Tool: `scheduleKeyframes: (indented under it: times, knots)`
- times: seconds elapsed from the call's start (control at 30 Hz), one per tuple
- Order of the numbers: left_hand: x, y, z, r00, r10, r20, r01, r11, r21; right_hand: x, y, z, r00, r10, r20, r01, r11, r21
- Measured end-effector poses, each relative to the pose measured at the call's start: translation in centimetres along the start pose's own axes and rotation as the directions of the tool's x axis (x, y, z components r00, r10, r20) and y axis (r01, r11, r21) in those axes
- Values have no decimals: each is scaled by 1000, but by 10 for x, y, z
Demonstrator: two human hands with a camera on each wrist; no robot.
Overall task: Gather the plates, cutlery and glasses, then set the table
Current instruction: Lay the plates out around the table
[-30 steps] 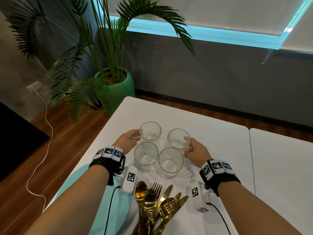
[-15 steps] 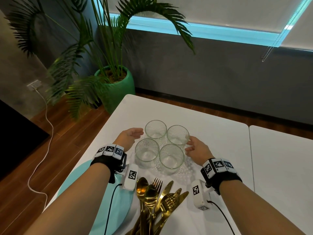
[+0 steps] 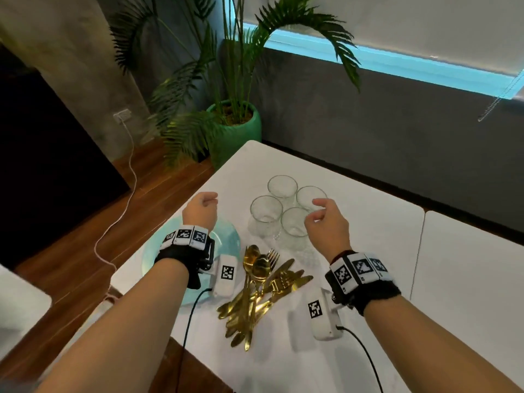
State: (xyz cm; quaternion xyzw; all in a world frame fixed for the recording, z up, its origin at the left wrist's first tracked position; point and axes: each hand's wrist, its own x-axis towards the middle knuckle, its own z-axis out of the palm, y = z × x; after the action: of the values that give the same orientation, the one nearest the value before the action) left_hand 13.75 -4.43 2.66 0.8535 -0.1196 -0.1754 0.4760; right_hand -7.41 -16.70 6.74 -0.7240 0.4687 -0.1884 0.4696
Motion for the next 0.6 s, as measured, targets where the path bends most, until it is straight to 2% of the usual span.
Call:
scheduleKeyframes:
  times: [0.07, 0.17, 0.23, 0.3, 0.4, 0.53, 0.6]
  knots:
    - [-21, -17, -17, 996, -33, -85, 41, 995, 87, -20, -5, 18, 990, -8, 139, 11, 1000, -25]
    - [-35, -52, -43, 968, -187, -169, 220, 953, 207, -41, -5, 50, 936, 111, 333, -93, 993, -69]
    - [-37, -74, -61, 920, -329, -214, 387, 850, 357, -50, -3, 68, 893, 200, 402, -152, 977, -150]
    - [-36, -91, -79, 872, -432, -232, 490, 747, 450, -53, -1, 84, 861, 241, 448, -134, 957, -257]
    - [-28, -108, -91, 841, -514, -171, 533, 732, 425, -53, -1, 104, 841, 280, 462, -135, 937, -324]
    - [-15, -121, -95, 845, -532, -57, 519, 788, 331, -50, -2, 133, 819, 381, 429, -298, 921, -251]
    - [-10, -127, -97, 846, -533, -33, 515, 797, 318, -49, -3, 147, 813, 406, 418, -332, 912, -240]
